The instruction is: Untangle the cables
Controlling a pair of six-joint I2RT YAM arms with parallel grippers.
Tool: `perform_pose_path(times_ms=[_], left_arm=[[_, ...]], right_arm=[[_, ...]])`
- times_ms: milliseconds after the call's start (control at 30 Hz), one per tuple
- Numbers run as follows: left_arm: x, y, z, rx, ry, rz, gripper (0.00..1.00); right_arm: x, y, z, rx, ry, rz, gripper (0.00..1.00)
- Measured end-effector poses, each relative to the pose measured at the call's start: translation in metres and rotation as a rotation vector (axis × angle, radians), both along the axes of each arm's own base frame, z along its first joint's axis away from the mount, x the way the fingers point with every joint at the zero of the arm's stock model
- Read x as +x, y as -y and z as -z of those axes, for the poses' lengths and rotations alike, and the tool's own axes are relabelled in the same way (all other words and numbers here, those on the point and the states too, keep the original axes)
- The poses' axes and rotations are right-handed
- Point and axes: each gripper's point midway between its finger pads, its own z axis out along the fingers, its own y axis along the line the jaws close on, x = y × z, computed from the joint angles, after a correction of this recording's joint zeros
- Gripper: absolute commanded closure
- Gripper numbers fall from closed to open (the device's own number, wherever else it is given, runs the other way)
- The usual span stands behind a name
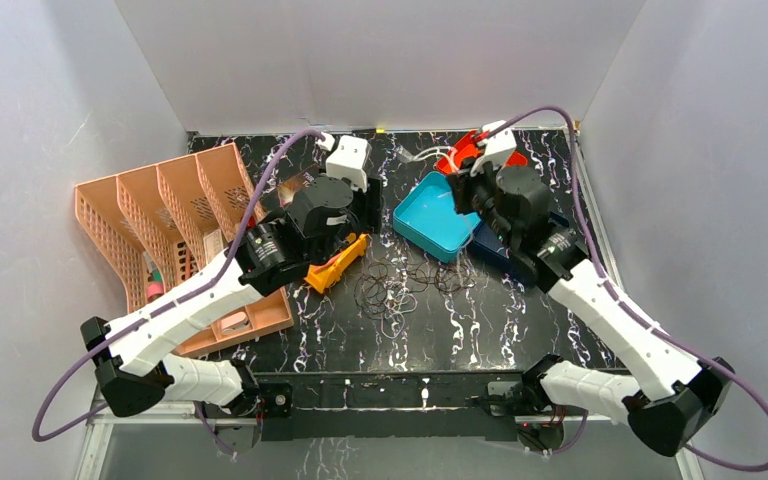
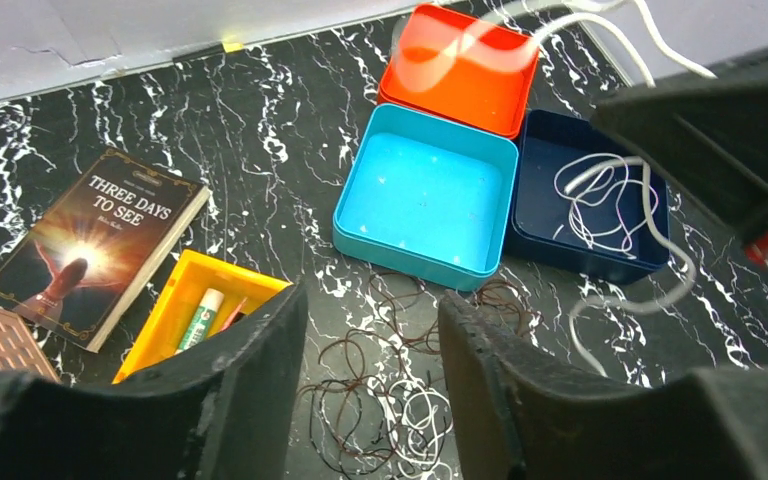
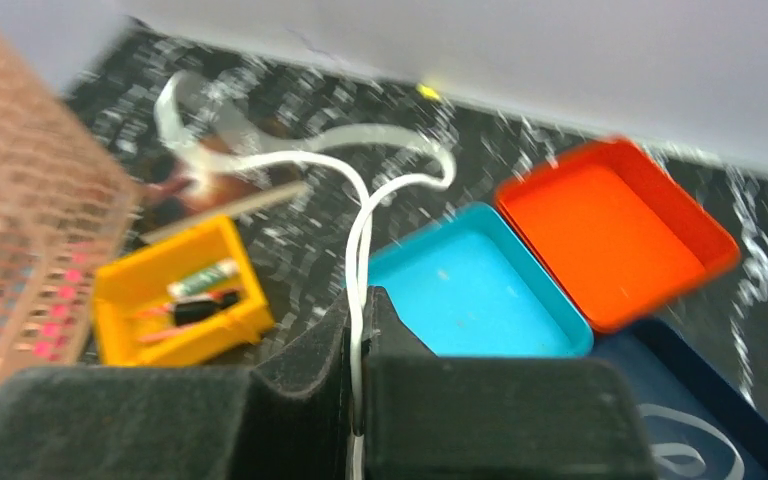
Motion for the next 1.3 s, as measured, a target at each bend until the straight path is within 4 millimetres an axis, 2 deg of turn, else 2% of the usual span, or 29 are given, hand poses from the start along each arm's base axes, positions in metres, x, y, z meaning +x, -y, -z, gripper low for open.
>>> perform_pose_path(times_ms=[33, 133, 200, 267, 300, 333, 500, 633, 800, 933, 1033, 1133, 1200, 1300], left_arm=[[0.0, 0.001, 0.003, 0.001, -0.005, 0.006, 0.45], [0.001, 0.002, 0.01, 0.006, -0.018, 0.016, 0.44], [0.005, 0.001, 0.014, 0.007, -0.028, 0.021, 0.44], [0.01, -0.003, 0.018, 0.008, -0.039, 0.019, 0.44], [0.023, -0.01, 0.024, -0.002, -0.055, 0.01, 0.44], [0.031, -0.015, 0.028, -0.004, -0.063, -0.004, 0.44], [0.072, -0.028, 0.055, -0.024, -0.122, -0.029, 0.43], [0.096, -0.023, 0.084, -0.022, -0.178, -0.018, 0.43], [0.109, -0.014, 0.105, -0.049, -0.207, 0.018, 0.43], [0.114, -0.015, 0.119, -0.069, -0.215, 0.033, 0.43], [0.112, -0.02, 0.137, -0.065, -0.238, 0.036, 0.43], [0.11, -0.023, 0.15, -0.06, -0.256, 0.036, 0.43], [0.11, -0.024, 0.153, -0.06, -0.261, 0.037, 0.43], [0.111, -0.021, 0.149, -0.072, -0.252, 0.048, 0.43]], right_arm=[[0.011, 0.015, 0.014, -0.023, -0.049, 0.04, 1.0], [0.029, 0.043, 0.044, -0.067, -0.154, 0.109, 1.0], [0.038, 0.056, 0.054, -0.077, -0.198, 0.14, 1.0], [0.049, 0.067, 0.057, -0.07, -0.222, 0.168, 1.0], [0.061, 0.084, 0.061, -0.056, -0.241, 0.214, 1.0], [0.066, 0.092, 0.062, -0.05, -0.242, 0.235, 1.0], [0.092, 0.121, 0.053, -0.015, -0.187, 0.322, 1.0], [0.111, 0.14, 0.051, -0.002, -0.152, 0.375, 1.0], [0.13, 0.155, 0.054, 0.005, -0.1, 0.396, 1.0], [0.146, 0.164, 0.064, 0.015, -0.08, 0.401, 1.0], [0.149, 0.17, 0.086, 0.011, -0.108, 0.412, 1.0], [0.143, 0.174, 0.115, 0.011, -0.158, 0.429, 1.0], [0.135, 0.178, 0.143, 0.007, -0.22, 0.456, 1.0], [0.123, 0.183, 0.173, 0.003, -0.292, 0.49, 1.0]])
